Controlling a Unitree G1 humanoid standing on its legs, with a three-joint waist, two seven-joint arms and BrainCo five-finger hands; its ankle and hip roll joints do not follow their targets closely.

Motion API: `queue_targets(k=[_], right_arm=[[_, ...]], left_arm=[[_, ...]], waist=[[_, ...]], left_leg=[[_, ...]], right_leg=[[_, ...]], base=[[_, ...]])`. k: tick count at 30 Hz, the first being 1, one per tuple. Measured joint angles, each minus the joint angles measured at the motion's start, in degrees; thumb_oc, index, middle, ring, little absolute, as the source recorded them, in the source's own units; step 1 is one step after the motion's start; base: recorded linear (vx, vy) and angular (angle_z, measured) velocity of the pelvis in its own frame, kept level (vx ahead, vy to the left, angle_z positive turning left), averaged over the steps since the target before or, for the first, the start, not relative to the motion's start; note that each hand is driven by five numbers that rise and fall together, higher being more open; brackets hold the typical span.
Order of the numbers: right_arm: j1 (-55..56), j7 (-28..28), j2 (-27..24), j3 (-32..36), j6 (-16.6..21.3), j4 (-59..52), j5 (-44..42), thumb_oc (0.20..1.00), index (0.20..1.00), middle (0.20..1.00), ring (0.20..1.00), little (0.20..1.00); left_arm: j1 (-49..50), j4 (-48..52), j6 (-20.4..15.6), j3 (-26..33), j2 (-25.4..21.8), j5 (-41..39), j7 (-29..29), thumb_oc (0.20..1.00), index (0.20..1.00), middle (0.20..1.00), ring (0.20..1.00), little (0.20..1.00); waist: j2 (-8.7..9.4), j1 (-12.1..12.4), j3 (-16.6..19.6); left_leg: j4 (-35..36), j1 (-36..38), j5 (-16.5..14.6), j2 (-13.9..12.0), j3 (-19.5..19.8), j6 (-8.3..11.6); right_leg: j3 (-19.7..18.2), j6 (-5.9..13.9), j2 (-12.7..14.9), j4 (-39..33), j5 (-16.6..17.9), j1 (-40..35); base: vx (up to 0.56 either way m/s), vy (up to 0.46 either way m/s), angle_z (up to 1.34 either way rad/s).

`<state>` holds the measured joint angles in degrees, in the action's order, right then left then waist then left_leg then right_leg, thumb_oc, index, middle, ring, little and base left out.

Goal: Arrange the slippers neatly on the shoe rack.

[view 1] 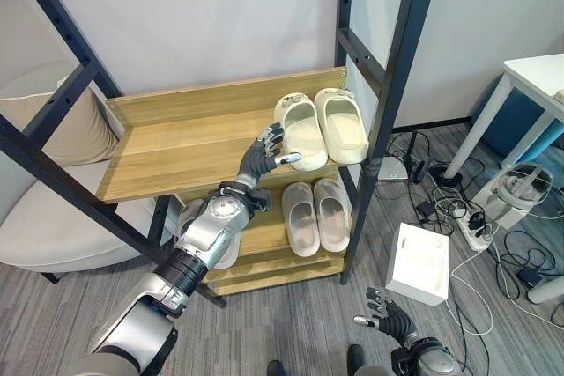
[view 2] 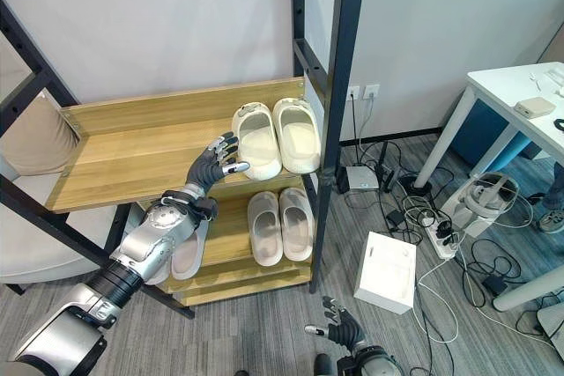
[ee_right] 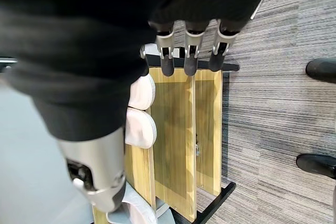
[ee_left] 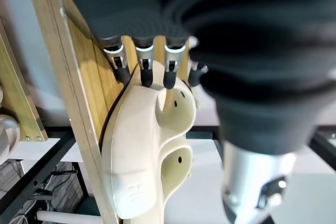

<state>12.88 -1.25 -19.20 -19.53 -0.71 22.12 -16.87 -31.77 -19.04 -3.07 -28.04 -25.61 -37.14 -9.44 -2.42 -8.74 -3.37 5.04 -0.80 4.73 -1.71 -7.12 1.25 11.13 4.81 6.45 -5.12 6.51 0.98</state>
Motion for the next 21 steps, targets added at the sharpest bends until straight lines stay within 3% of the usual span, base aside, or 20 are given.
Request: queue_targets(k=[7, 13, 18, 21], right_arm=[[-0.73, 0.21, 0.06, 0.04, 0.23, 0.07, -0.01, 1.0, 1.0, 1.0, 1.0, 1.0], [-1.19, 0.75, 0.08, 0.12, 0.74, 1.6, -0.04, 1.0, 1.0, 1.0, 1.0, 1.0], [-1.32, 0.25, 0.34, 0.23, 0.9, 2.5, -0.03, 1.0, 1.0, 1.0, 1.0, 1.0], [-1.32, -0.45, 0.58, 0.21, 1.12, 2.92, -0.02, 1.0, 1.0, 1.0, 1.0, 1.0]], left_arm=[[0.05, -2.47, -0.12, 5.22, -0.5, 2.4, -1.27, 1.0, 1.0, 1.0, 1.0, 1.0], [3.19, 11.46, -2.55, 7.98, -3.09, 7.29, -2.65, 1.0, 1.0, 1.0, 1.0, 1.0], [9.48, 30.11, -4.53, 5.33, -5.65, 7.15, 5.1, 1.0, 1.0, 1.0, 1.0, 1.0], [11.48, 36.62, -4.98, 0.18, -6.25, 6.71, 11.59, 1.0, 1.0, 1.0, 1.0, 1.0]], waist=[[-0.02, -0.52, 0.01], [0.2, 0.22, -0.06], [0.43, 1.72, -0.17], [0.49, 2.51, -0.19]], left_leg=[[0.0, 0.17, 0.13, -0.11, 0.02, -0.14], [0.0, 0.17, 0.15, -0.11, 0.98, -0.13], [0.0, 0.93, 0.03, -0.04, 1.96, -0.19], [0.0, 0.94, 0.05, 0.03, 2.11, -0.19]], right_leg=[[0.09, -0.02, -0.1, 0.0, 0.06, -0.31], [1.27, -0.06, -0.06, 0.0, -0.01, -0.85], [1.75, 0.26, -0.05, 0.0, -0.62, -2.09], [1.84, 0.26, -0.02, 0.0, -0.71, -2.21]], base=[[0.0, 0.0, 0.0], [-0.01, 0.003, 0.09], [0.0, 0.006, 0.09], [-0.01, 0.001, 0.03]])
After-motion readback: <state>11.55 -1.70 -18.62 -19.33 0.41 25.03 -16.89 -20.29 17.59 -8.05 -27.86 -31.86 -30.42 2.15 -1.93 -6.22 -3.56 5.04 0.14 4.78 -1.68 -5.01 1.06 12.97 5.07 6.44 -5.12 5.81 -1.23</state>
